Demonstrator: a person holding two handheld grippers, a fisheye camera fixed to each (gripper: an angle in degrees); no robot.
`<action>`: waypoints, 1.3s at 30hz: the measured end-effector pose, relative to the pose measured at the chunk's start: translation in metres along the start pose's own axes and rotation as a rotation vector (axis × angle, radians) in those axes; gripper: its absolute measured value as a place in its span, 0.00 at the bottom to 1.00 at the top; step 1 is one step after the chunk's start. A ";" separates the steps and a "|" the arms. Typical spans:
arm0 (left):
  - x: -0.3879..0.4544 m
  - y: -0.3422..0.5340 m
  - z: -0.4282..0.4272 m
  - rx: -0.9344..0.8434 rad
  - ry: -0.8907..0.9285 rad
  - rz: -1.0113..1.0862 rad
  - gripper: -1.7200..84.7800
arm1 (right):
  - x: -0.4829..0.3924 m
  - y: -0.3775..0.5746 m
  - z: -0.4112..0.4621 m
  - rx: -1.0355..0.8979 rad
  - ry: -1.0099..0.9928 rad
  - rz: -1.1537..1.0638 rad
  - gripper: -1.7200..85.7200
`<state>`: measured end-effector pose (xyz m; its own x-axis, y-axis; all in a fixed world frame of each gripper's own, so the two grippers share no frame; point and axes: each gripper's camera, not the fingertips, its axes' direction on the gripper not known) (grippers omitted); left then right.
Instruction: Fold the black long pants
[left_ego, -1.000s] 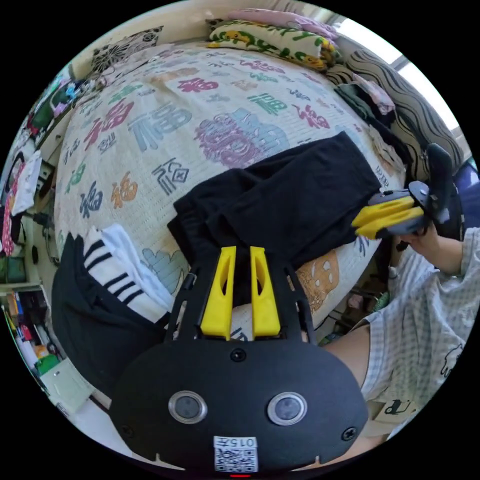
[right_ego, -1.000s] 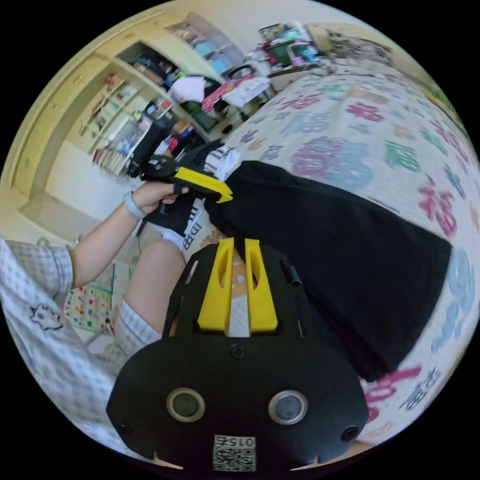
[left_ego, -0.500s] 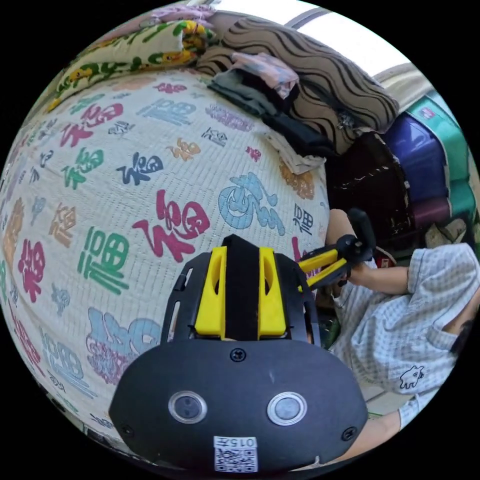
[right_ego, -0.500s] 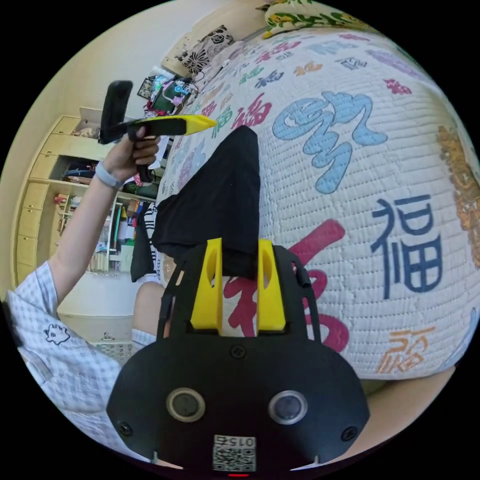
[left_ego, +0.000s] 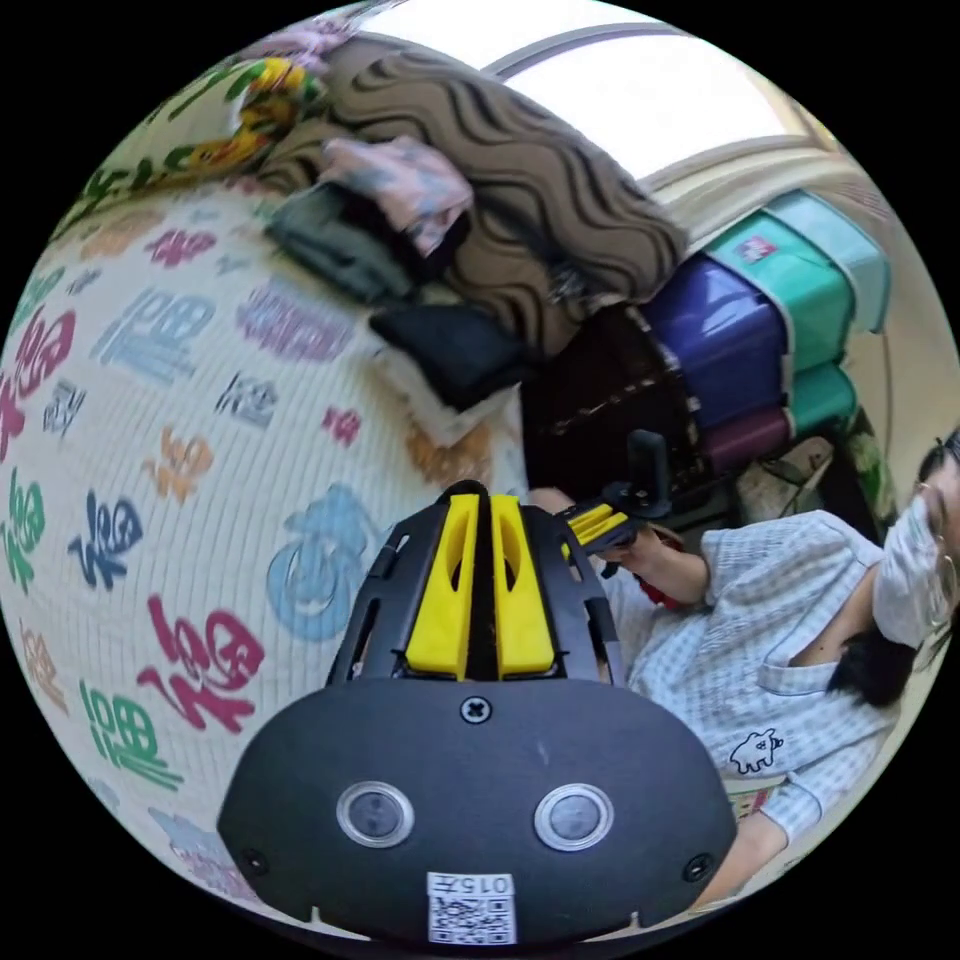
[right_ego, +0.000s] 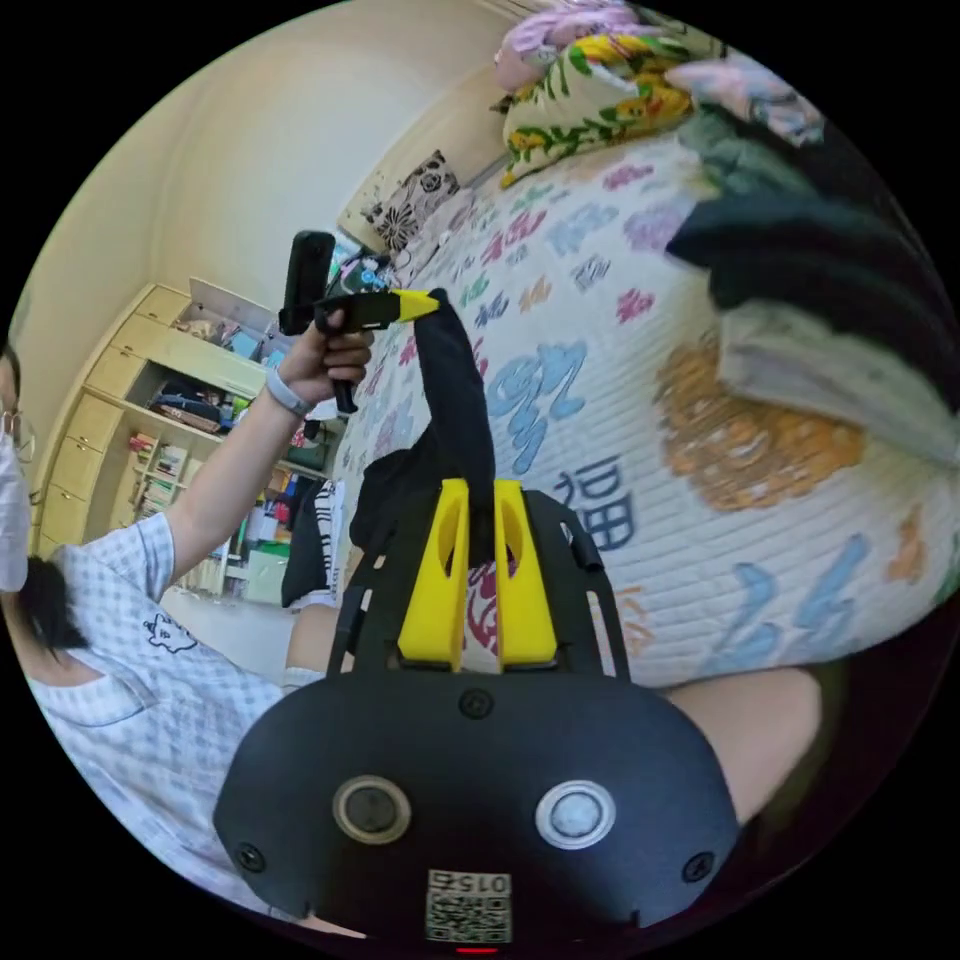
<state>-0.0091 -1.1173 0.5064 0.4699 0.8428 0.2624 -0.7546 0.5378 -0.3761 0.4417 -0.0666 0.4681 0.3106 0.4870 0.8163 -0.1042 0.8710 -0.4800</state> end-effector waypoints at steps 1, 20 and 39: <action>0.014 -0.006 -0.012 0.053 0.031 0.050 0.03 | -0.011 -0.004 -0.027 0.029 0.051 -0.032 0.07; -0.088 0.343 -0.154 0.375 0.124 -0.553 0.02 | -0.213 0.038 0.187 -0.429 -0.067 -0.395 0.10; -0.001 0.350 -0.037 0.260 -0.349 -0.485 0.02 | -0.230 0.053 0.149 -0.489 0.147 -0.493 0.01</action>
<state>-0.2568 -0.9288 0.3410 0.6416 0.4254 0.6382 -0.6008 0.7960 0.0735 0.2238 -0.1227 0.3031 0.3408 -0.0005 0.9402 0.5066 0.8425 -0.1832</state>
